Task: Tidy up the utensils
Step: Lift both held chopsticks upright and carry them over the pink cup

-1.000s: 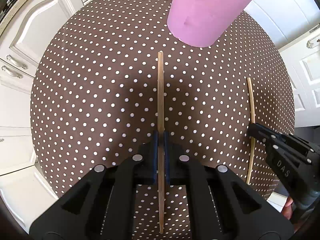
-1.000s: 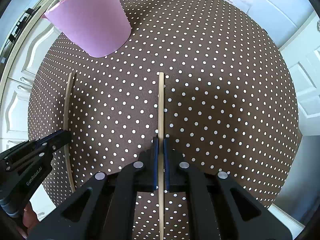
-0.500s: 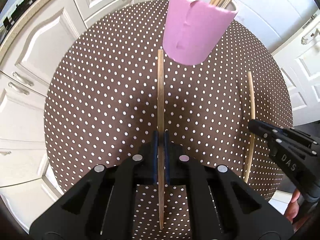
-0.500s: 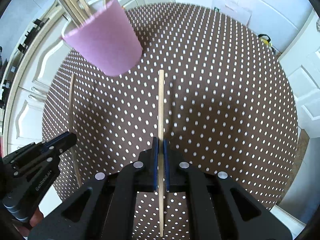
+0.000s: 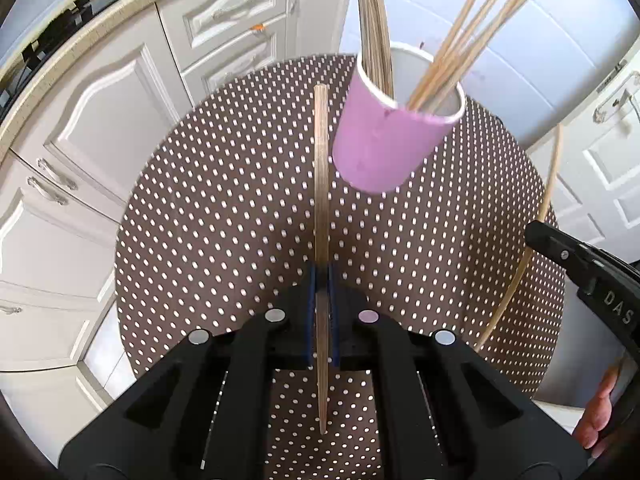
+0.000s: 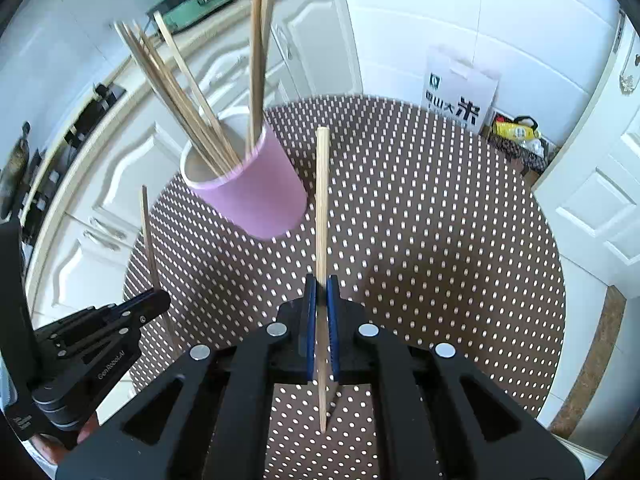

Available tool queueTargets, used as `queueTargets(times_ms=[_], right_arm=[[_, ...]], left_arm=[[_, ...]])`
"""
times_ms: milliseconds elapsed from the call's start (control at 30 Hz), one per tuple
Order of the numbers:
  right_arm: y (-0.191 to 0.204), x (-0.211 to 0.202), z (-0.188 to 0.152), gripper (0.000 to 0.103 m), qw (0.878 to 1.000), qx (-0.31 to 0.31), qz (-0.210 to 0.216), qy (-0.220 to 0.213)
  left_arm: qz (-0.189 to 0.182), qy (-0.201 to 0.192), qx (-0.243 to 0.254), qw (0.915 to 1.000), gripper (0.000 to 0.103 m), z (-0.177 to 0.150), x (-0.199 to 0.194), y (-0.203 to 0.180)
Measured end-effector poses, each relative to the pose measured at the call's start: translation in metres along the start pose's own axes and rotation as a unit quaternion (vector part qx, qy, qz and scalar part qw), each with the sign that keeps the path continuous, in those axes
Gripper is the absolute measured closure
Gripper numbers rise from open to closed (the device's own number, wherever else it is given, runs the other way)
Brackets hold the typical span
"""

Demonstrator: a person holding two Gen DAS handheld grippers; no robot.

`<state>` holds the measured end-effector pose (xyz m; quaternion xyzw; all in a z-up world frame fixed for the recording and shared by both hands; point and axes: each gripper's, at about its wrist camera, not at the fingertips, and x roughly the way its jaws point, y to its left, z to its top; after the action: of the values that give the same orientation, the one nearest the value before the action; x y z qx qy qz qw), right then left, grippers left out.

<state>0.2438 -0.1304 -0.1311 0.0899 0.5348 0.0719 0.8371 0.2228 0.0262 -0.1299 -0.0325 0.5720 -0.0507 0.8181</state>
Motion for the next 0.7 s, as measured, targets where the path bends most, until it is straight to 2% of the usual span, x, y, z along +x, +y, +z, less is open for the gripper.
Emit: queueTargets(times_ms=[400,600,700], right_arm=[[0.013,-0.047,0.023,0.099,0.997,-0.013,0.012,-0.069],[0.018,-0.071,0.032,0.099,0.994,-0.02,0.022,-0.105],[0.021,-0.084,0.037,0.099,0.992,-0.023,0.03,-0.121]], left_arm=[[-0.01,-0.07,-0.018,0.9973,0.097,0.027,-0.03,-0.011],[-0.008,-0.121,-0.036,0.992,0.097,0.04,-0.069,-0.011],[-0.02,-0.141,-0.037,0.9891,0.097,0.046,-0.087,-0.014]])
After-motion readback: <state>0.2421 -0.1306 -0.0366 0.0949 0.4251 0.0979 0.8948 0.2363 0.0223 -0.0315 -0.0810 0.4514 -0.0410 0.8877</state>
